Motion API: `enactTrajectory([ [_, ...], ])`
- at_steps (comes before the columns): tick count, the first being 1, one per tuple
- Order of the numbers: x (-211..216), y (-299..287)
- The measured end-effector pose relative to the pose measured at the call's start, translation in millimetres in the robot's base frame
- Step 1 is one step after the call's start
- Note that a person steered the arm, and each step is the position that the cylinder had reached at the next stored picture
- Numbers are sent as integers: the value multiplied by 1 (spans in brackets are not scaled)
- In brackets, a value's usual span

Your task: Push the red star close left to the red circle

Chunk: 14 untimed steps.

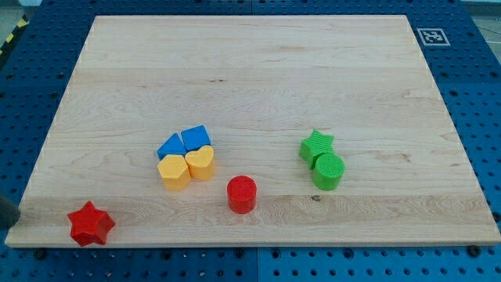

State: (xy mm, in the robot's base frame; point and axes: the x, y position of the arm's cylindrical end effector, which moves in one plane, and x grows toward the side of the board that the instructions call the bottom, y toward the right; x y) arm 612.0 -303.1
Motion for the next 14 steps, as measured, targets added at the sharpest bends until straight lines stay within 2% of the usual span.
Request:
enactTrajectory([
  [5, 5, 145],
  [7, -9, 211],
  [9, 7, 211],
  [11, 6, 250],
  [14, 5, 369],
])
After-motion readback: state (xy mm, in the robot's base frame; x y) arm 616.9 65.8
